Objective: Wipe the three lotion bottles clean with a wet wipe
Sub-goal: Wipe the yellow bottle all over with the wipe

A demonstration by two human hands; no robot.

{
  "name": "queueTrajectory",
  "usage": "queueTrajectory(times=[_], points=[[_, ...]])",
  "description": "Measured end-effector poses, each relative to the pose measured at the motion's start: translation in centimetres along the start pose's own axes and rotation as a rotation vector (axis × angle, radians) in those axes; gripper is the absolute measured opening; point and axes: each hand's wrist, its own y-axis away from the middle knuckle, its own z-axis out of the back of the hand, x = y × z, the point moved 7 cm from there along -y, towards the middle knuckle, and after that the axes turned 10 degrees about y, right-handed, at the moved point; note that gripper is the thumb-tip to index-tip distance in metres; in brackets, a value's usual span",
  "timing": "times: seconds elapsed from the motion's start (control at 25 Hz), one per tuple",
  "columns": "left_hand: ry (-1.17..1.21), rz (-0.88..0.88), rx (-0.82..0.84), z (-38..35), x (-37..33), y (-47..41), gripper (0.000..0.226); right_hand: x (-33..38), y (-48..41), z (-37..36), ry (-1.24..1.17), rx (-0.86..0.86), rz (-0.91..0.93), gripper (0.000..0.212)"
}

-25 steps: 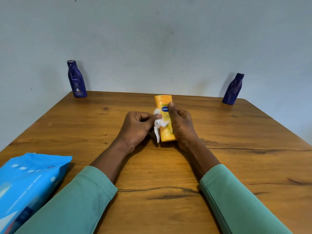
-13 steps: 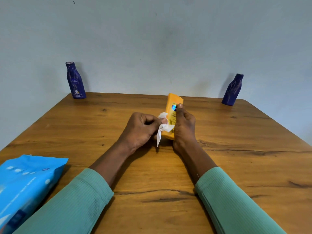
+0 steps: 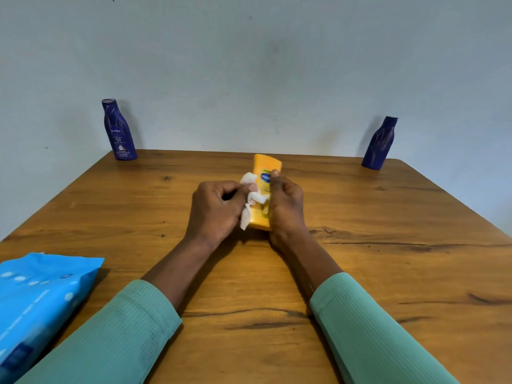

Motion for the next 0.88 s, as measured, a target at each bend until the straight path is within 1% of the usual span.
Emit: queueTrajectory(times=[0.08,0.12,0.16,0.2,0.28,0.36,0.4,0.48,0.56,0.64,0.68,0.76,0.8,0.88], points=[[-0.071,-0.063,0.062,-1.4,-0.6,0.9,0.015,0.0,-0.3,1.9,-0.044,-0.147,-0.069,0.04],[-0.063,-0.082,0.078,-2.0,-0.8,1.2,0.014,-0.1,-0.5,2.7,-0.07,-0.207,-0.118,0.04],[-0.039,-0.102,0.09,-2.4,-1.0,1.5,0.014,-0.4,-0.6,3.1,-0.105,-0.246,-0.186,0.04],[-0.02,-0.141,0.09,-2.7,-1.4,1.9,0.015,-0.6,-0.5,3.1,-0.146,-0.249,-0.264,0.041],[-0.036,-0.274,0.052,-3.0,-2.6,2.8,0.021,-0.8,-0.1,2.2,-0.248,-0.148,-0.419,0.053],[-0.048,-0.381,0.016,-3.0,-3.5,3.0,0.028,-0.4,0.9,1.0,-0.342,-0.011,-0.512,0.056],[-0.057,-0.413,0.023,-2.9,-3.8,3.0,0.031,-0.3,1.1,0.8,-0.376,0.029,-0.522,0.053],[-0.127,-0.459,0.105,-3.0,-4.0,2.8,0.034,-0.8,1.2,0.6,-0.456,0.057,-0.503,0.052],[-0.236,-0.497,0.223,-3.7,-4.1,2.9,0.036,-0.7,1.7,0.1,-0.588,0.109,-0.452,0.059],[-0.346,-0.524,0.29,-4.5,-4.0,3.0,0.034,-1.2,1.3,-0.1,-0.651,0.163,-0.431,0.063],[-0.372,-0.529,0.293,-4.7,-3.9,3.0,0.031,-1.1,1.2,0.0,-0.652,0.185,-0.416,0.065],[-0.369,-0.544,0.246,-4.7,-3.9,3.0,0.026,-0.6,1.2,0.2,-0.651,0.216,-0.383,0.057],[-0.356,-0.549,0.198,-4.5,-4.0,3.2,0.026,0.0,1.3,0.1,-0.662,0.213,-0.365,0.052],[-0.282,-0.537,0.088,-4.2,-4.5,3.7,0.024,0.6,1.6,-0.5,-0.653,0.226,-0.315,0.049]])
